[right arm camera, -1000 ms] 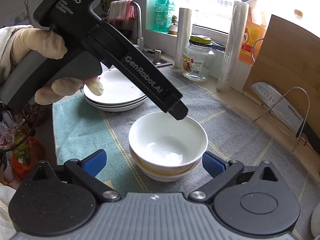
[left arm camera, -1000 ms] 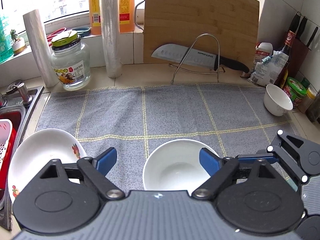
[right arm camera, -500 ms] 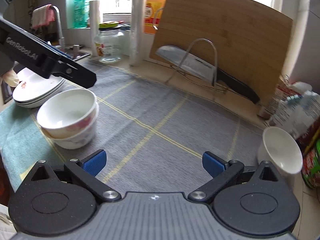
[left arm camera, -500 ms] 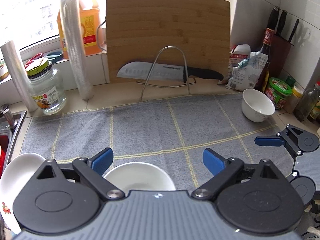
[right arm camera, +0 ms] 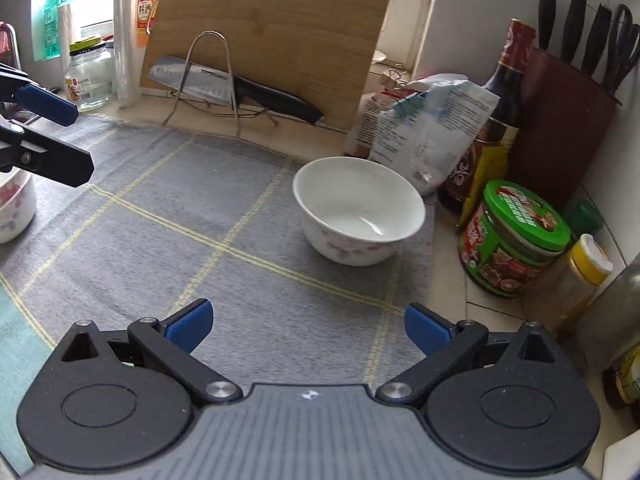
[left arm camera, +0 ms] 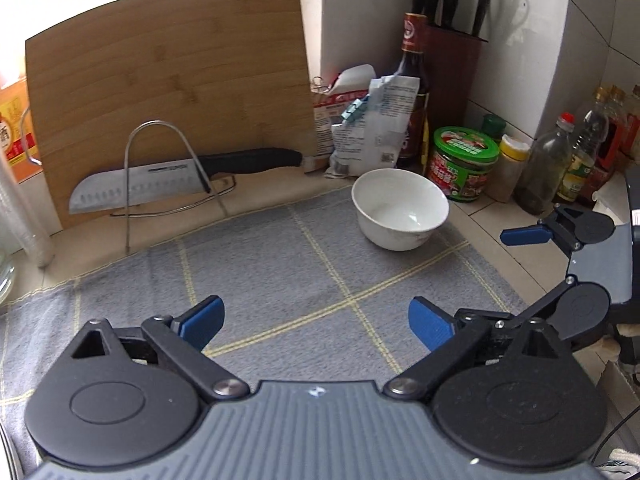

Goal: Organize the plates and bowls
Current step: 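Move both grippers toward the last white bowl beside the jars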

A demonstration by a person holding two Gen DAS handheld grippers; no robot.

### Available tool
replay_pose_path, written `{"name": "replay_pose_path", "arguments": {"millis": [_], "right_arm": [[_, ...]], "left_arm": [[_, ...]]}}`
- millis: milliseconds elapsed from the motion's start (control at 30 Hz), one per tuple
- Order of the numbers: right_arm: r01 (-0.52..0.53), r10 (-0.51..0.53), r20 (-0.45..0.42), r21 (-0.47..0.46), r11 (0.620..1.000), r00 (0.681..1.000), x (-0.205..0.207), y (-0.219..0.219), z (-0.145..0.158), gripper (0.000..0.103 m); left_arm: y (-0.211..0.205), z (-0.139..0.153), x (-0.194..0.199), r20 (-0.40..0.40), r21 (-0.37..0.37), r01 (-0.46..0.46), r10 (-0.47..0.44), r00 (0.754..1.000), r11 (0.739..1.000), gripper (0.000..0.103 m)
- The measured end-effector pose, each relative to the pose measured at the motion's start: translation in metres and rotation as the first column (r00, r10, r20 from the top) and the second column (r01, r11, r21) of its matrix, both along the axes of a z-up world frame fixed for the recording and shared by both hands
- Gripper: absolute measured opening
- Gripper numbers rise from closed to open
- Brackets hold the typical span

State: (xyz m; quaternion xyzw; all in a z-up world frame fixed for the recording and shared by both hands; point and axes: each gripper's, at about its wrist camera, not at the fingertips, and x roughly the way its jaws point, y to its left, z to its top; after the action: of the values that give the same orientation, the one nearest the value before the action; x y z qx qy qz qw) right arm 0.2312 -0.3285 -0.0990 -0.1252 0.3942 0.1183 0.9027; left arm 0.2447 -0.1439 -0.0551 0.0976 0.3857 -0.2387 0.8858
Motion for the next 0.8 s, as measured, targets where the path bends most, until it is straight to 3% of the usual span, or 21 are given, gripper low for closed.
{"name": "replay_pose_path", "arguments": {"millis": [300,567,800], "right_arm": [[-0.128,0.128,-0.006,-0.006,0.992,0.992,0.028,-0.043,-0.009,0.103],[-0.244,0.243,-0.029,-0.029,0.969,0.97,0.055,-0.051,-0.021,0.103],[-0.326,0.324,-0.045,-0.021,0.945,0.945,0.076,-0.055,-0.028,0.103]], "left_arm": [[-0.047,-0.014,0.018,-0.006,0.025,0.034,-0.034,0.999,0.999,0.098],[-0.07,-0.028,0.036,-0.025,0.054,0.041,-0.039,0.999,0.998,0.098],[-0.087,-0.04,0.054,-0.037,0.091,0.113,-0.11,0.993,0.989,0.098]]}}
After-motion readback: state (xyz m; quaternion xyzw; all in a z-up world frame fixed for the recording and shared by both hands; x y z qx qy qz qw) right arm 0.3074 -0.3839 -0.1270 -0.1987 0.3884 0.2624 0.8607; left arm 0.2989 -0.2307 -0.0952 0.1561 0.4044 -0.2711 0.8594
